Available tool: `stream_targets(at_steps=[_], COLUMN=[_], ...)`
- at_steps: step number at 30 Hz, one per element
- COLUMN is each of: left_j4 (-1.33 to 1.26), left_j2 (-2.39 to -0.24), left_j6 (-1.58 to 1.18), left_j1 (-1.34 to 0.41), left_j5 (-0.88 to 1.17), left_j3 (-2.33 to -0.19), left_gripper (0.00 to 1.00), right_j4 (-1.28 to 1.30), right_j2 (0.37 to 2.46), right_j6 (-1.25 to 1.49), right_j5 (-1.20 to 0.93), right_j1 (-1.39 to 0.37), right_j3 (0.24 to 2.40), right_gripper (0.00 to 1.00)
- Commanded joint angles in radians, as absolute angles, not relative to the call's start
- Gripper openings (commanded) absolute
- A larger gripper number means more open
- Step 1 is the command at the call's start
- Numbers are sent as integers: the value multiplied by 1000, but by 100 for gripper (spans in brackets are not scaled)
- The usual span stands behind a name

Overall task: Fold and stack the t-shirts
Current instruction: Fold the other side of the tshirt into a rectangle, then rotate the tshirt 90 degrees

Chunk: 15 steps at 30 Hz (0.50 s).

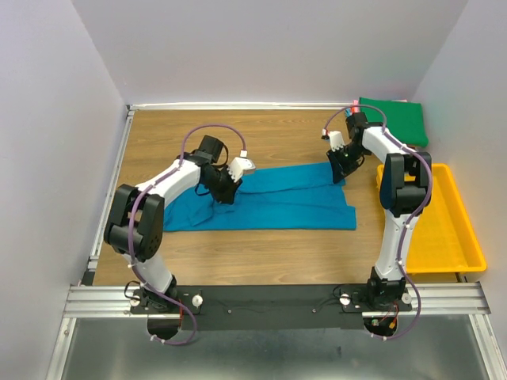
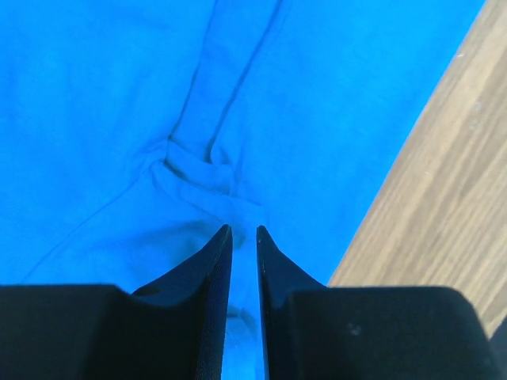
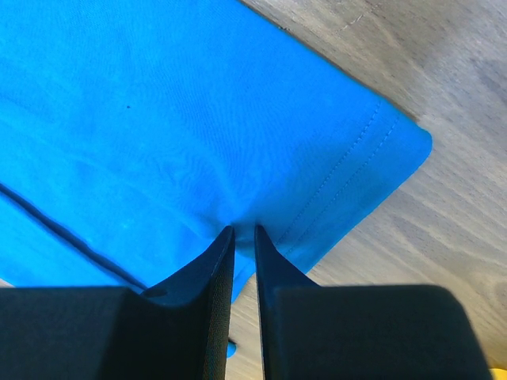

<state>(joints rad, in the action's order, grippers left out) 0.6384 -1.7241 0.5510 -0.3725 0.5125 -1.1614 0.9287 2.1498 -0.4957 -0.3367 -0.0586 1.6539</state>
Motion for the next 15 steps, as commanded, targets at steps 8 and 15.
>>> stream_targets(at_steps=[8,15], left_j4=[606,603], left_j2=[-1612,-1692], left_j6=[450,379], left_j1=[-206,-206], left_j5=[396,229], left_j3=[-1086,-1048], left_gripper=[33,24], right_j4=[931,927], right_j2=[2167,2181], right_j6=[-503,-522], right_j5=[-304,-227], right_j1=[-66,-74], right_j3=[1690,1632], right_gripper=[22,21])
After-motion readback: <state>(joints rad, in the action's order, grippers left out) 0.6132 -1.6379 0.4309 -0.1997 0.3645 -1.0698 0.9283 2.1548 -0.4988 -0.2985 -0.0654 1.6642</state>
